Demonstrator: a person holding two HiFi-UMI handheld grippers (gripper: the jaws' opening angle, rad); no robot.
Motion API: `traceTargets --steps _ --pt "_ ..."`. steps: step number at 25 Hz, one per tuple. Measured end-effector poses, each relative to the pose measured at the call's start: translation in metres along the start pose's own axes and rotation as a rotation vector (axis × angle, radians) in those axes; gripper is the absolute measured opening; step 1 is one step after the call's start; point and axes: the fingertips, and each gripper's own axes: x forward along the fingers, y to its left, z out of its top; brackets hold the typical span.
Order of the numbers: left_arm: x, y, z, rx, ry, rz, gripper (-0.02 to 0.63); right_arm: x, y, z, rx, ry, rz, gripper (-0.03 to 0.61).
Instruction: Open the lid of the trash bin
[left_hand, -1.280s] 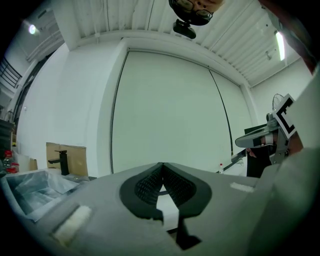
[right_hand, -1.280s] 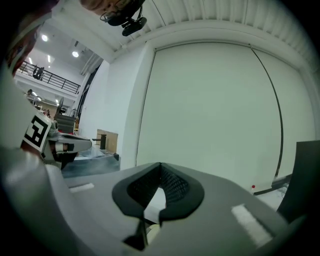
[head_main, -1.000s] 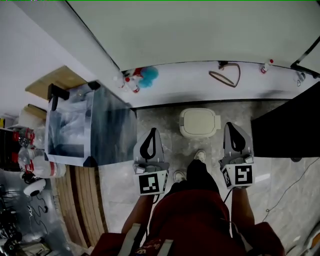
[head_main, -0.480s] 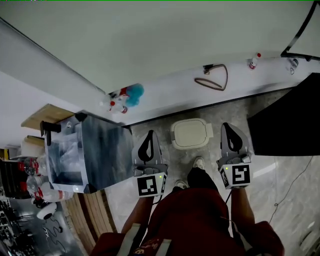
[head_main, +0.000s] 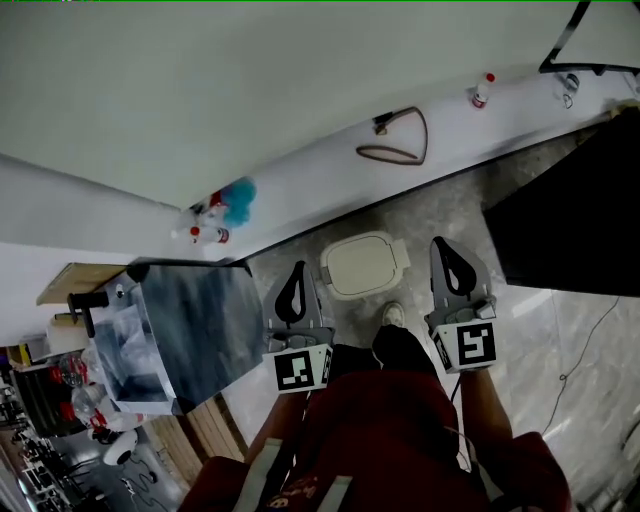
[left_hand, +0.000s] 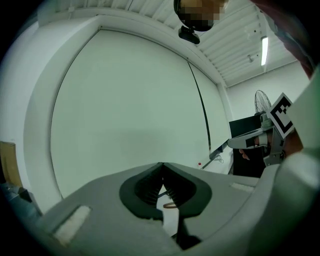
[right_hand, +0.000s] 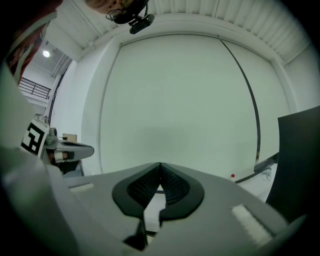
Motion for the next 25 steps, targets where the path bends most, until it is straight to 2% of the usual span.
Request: traceTargets --steps 3,8,13,17,25 --pt "0.012 -0.008 -0.009 0.009 0.020 -0.019 0.005 0.001 -0.013 -0.013 -0.004 0.024 -0.013 0.002" --pt "0.023 -0.002 -0.041 -0.001 0.081 -0.053 0.005 0.006 -0.010 -0.041 0.006 0.083 -0.048 0.002" --pt "0.028 0.005 -0.094 -0.019 0.180 -0.129 0.005 0.006 0.014 -0.081 -0.003 0.179 -0.067 0.002" --pt "0.032 0.011 -0.120 -0.034 0.201 -0.197 0.005 0.012 0.039 -0.100 0.007 0.233 -0.079 0.002" --pt "0.029 0.018 -0.190 -0.052 0.320 -0.296 0.005 0.030 0.079 -0.159 0.019 0.349 -0.100 0.002"
